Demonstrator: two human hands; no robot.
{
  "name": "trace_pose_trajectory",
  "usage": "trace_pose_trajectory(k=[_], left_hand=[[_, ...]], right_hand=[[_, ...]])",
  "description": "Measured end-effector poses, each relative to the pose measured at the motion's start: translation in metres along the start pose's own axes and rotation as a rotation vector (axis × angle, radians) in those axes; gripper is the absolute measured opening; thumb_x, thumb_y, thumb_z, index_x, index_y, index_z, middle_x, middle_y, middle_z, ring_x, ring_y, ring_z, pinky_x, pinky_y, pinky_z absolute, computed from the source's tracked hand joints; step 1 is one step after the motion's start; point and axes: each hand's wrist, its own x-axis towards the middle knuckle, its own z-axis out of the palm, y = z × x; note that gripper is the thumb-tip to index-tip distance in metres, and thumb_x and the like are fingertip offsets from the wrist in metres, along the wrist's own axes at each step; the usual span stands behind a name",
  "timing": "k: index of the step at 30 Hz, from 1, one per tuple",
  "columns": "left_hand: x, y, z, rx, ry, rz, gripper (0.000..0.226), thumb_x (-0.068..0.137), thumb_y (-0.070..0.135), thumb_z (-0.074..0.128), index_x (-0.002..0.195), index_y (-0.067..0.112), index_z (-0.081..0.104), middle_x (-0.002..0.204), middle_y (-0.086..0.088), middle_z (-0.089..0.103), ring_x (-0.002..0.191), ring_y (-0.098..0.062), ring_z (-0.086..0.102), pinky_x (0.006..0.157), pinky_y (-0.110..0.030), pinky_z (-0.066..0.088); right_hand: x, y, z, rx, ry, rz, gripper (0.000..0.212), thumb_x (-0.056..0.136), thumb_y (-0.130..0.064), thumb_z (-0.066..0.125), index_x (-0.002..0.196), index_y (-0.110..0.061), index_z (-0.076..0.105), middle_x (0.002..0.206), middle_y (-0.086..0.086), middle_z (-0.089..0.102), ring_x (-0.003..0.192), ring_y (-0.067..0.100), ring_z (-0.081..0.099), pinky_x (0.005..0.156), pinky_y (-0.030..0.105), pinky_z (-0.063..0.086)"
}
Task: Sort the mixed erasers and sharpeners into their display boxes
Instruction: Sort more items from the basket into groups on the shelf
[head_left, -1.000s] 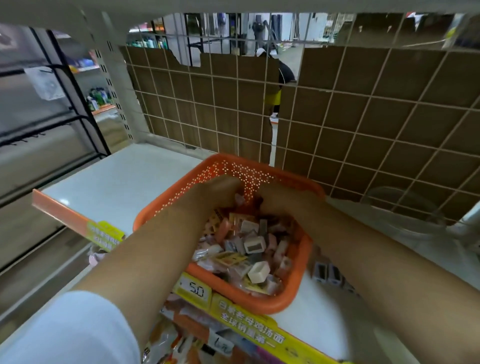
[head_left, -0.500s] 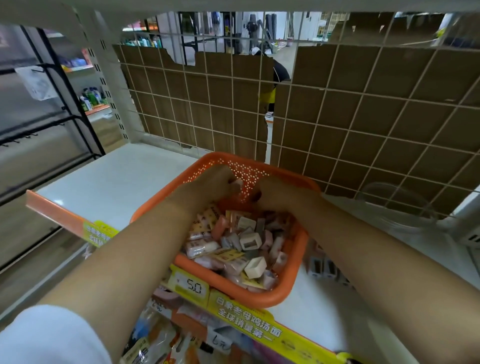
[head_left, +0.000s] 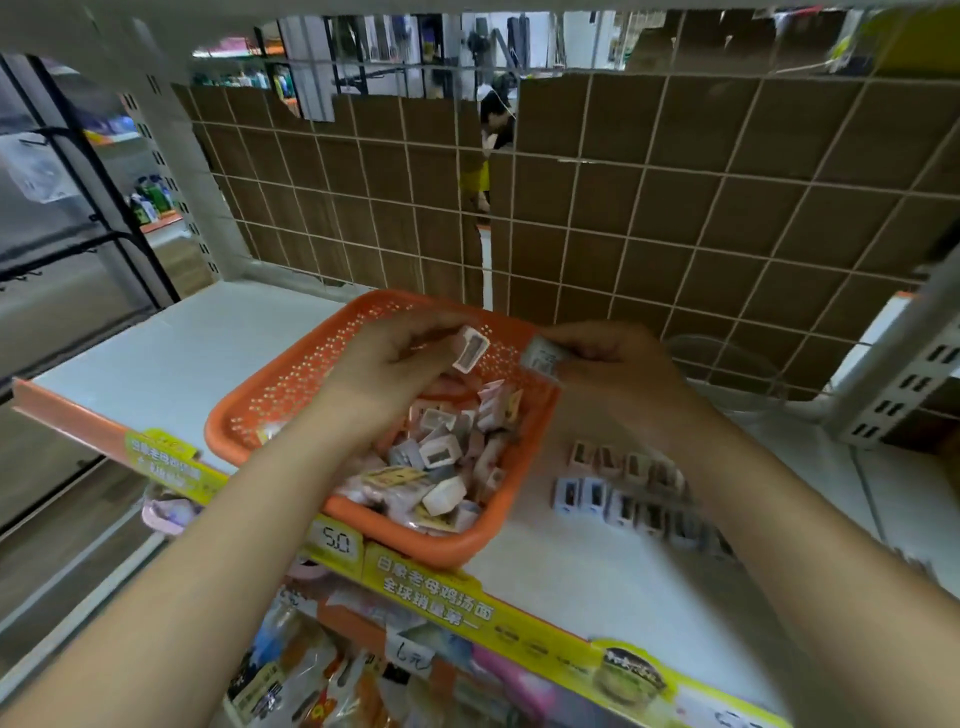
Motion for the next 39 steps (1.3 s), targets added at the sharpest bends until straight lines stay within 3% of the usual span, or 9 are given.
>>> trace_pose_trajectory(k=[4,9,14,19,25,28,32,36,39], left_hand=[[-0.020,0.013,0.039,0.003,0.035,0.087,0.036,0.091,-0.004,0.046,0.095,0.029,0.060,0.067,0.013,0.067,0.066,-0.010,0.069,0.066,-0.022,0.056],[-0.038,0.023,0.106,-0.197,-0.008,0.047,0.037,0.089,-0.010,0.046,0.094,0.023,0.063,0.069,0.007,0.068,0.062,-0.011,0.068,0.068,-0.025,0.057],[-0.051,0.025,0.171,-0.174,-0.128,0.018,0.041,0.064,0.005,0.068,0.099,0.025,0.059,0.077,0.011,0.068,0.077,-0.009,0.064,0.075,-0.024,0.051],[-0.052,0.023,0.230,0.168,-0.175,0.122,0.030,0.070,0.013,0.065,0.092,0.032,0.057,0.076,0.015,0.060,0.074,-0.003,0.059,0.065,-0.011,0.043],[-0.048,0.001,0.281,0.639,-0.193,0.237,0.044,0.066,0.048,0.063,0.101,0.022,0.072,0.119,-0.011,0.052,0.108,-0.036,0.045,0.089,-0.031,0.027],[-0.051,-0.007,0.291,0.815,-0.286,0.136,0.051,0.071,0.056,0.052,0.118,0.040,0.059,0.136,0.003,0.035,0.118,-0.020,0.023,0.075,-0.024,0.011],[-0.058,-0.014,0.295,0.840,-0.288,0.114,0.053,0.070,0.051,0.046,0.120,0.038,0.058,0.140,0.005,0.033,0.123,-0.019,0.019,0.072,-0.025,0.010],[-0.060,-0.018,0.294,0.870,-0.284,0.141,0.050,0.074,0.048,0.052,0.121,0.034,0.058,0.141,0.003,0.033,0.129,-0.025,0.022,0.073,-0.021,0.007],[-0.064,-0.010,0.292,0.668,-0.219,0.239,0.050,0.071,0.046,0.052,0.113,0.021,0.066,0.123,-0.006,0.051,0.118,-0.028,0.039,0.087,-0.024,0.018]], right_hand=[[-0.044,-0.004,-0.032,0.029,0.053,-0.070,0.036,0.080,0.004,0.059,0.082,-0.032,0.064,0.070,-0.020,0.069,0.071,-0.003,0.065,0.065,0.011,0.050],[-0.095,0.003,-0.079,-0.129,0.129,-0.072,0.035,0.081,0.003,0.059,0.088,-0.029,0.069,0.086,-0.007,0.069,0.080,0.013,0.064,0.073,0.028,0.053],[-0.144,0.017,-0.125,-0.147,0.179,0.024,0.056,0.082,0.000,0.059,0.070,-0.055,0.063,0.076,-0.027,0.067,0.079,0.001,0.066,0.075,0.023,0.052],[-0.186,0.040,-0.158,-0.166,0.183,0.147,0.036,0.083,0.002,0.057,0.096,-0.031,0.067,0.089,-0.009,0.068,0.078,0.002,0.065,0.068,0.019,0.049],[-0.221,0.046,-0.178,-0.229,0.191,0.231,0.035,0.084,-0.001,0.057,0.089,-0.036,0.057,0.079,-0.026,0.055,0.069,-0.016,0.051,0.062,-0.004,0.037],[-0.228,0.047,-0.181,-0.270,0.183,0.260,0.035,0.083,0.002,0.056,0.089,-0.033,0.058,0.080,-0.021,0.058,0.076,-0.005,0.054,0.064,0.002,0.039],[-0.232,0.048,-0.177,-0.284,0.205,0.283,0.031,0.083,0.000,0.056,0.090,-0.030,0.061,0.085,-0.008,0.064,0.082,0.010,0.060,0.073,0.022,0.046],[-0.234,0.055,-0.171,-0.120,0.311,0.322,0.032,0.083,0.002,0.058,0.098,-0.026,0.062,0.087,-0.013,0.062,0.075,-0.001,0.057,0.059,0.004,0.042],[-0.236,0.059,-0.164,-0.043,0.398,0.266,0.039,0.079,0.010,0.060,0.089,-0.028,0.065,0.094,-0.007,0.065,0.085,0.007,0.061,0.073,0.011,0.046]])
